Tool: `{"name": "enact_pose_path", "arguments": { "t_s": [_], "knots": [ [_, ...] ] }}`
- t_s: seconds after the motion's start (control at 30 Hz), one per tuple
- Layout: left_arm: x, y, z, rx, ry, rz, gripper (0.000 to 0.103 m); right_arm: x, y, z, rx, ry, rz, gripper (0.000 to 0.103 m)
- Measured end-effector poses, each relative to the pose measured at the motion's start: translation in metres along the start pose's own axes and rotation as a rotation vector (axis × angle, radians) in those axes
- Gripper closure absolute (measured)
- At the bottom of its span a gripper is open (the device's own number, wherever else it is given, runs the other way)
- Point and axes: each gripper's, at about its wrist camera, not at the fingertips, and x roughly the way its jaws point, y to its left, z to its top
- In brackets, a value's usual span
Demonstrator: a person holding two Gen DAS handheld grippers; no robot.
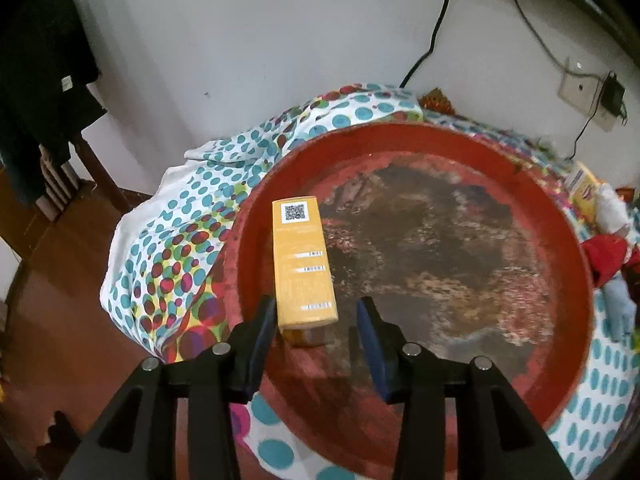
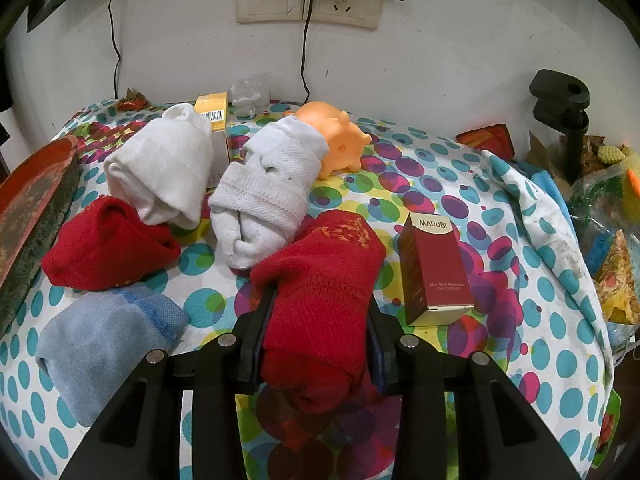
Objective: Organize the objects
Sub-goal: 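Withdraw the open left tool from the tray while right tool holds the red sock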
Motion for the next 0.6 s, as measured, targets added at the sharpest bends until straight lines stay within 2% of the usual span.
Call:
{"name": "enact_pose_path", "arguments": {
  "t_s": [0.33,0.6],
  "knots": [
    [-0.051,-0.016,-0.041,-0.054,-0.048,-0.094,0.060,0.000,-0.002,0.000,0.004,0.001,0.003,0.067],
    [-0.072,-0.063,-0.073,-0.005,-0.107,-0.085,0.060,0.000,-0.001,0.000,0.004,0.002,0.000,0.067]
  ]
}}
